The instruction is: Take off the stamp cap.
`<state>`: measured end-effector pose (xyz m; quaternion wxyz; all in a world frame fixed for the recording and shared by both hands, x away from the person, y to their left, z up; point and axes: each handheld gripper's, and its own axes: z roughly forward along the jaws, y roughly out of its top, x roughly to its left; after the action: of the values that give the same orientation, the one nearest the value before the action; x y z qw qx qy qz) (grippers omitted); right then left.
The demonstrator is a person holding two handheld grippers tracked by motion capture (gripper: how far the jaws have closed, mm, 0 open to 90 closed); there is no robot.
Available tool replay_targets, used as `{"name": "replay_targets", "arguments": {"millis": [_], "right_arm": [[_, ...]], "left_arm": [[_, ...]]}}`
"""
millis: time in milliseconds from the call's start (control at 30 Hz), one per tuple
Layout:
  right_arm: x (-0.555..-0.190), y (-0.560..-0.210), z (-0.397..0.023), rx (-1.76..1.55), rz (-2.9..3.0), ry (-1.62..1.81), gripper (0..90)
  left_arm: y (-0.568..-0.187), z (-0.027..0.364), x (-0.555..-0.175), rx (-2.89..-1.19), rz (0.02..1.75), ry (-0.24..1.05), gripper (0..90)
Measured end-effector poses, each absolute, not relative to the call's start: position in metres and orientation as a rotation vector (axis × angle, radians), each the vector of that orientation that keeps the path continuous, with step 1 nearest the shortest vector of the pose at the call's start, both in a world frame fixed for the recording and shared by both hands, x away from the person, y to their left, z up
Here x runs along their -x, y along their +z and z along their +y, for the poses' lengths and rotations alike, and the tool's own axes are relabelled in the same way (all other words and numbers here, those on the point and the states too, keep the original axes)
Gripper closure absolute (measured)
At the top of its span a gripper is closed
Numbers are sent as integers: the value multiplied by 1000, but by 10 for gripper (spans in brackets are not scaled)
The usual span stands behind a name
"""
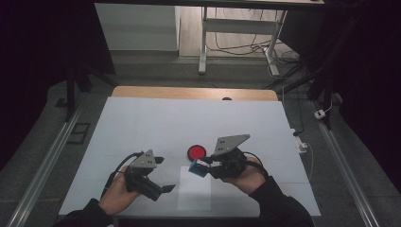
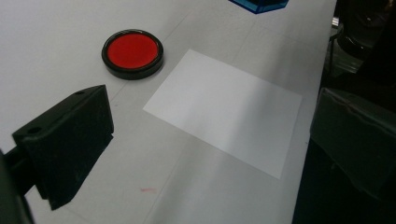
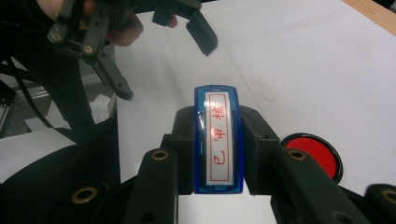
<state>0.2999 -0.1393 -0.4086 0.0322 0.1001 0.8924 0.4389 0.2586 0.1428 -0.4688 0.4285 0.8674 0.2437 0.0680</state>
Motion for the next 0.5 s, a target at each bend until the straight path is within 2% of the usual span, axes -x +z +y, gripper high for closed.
{"name": "replay_targets", "arguments": {"millis": [500], "right_arm": [[-299, -410, -135, -269, 2769, 1361, 702]], "left_arm": [[-475, 117, -274, -2162, 479, 92, 11]]}}
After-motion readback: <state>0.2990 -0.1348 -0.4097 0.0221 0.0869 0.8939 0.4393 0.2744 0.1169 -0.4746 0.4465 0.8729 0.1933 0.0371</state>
